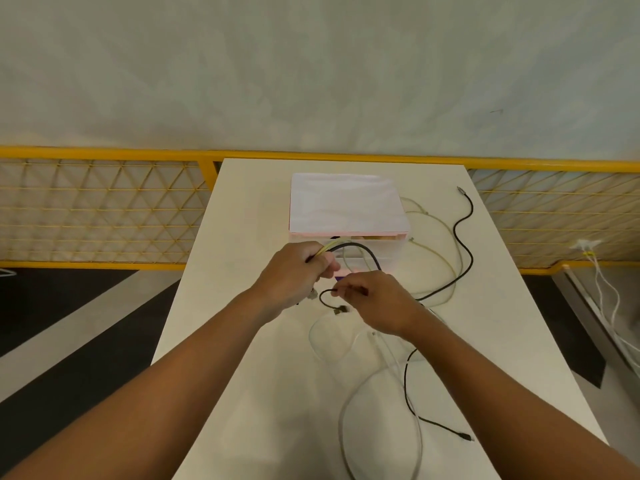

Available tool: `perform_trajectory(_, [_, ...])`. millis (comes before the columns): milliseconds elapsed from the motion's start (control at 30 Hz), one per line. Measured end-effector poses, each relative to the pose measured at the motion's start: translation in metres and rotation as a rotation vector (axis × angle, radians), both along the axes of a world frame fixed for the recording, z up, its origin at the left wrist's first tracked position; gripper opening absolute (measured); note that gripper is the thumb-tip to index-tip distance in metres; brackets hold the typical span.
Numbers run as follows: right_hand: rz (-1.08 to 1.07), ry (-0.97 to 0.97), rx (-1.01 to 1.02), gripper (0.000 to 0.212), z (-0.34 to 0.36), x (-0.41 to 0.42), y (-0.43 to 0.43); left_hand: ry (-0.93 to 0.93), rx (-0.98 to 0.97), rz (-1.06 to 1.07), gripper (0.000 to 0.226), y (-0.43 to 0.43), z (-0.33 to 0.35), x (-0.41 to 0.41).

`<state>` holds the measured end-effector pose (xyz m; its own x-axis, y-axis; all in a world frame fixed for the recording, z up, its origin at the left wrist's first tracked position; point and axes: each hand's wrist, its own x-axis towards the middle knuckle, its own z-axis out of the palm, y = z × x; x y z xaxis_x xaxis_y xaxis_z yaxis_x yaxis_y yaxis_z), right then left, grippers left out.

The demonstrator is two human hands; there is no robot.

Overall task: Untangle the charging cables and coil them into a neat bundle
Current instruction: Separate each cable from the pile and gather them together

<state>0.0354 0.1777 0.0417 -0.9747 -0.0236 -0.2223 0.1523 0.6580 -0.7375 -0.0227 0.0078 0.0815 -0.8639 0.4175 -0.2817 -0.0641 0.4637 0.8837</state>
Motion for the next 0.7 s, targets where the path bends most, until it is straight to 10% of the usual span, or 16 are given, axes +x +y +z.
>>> perform_trajectory(700, [-0.271,0.187,-0.269,0.016,0.059,-0.008,0.056,0.062,0.033,-0.013,0.033,-0.001,0.03,-0.006])
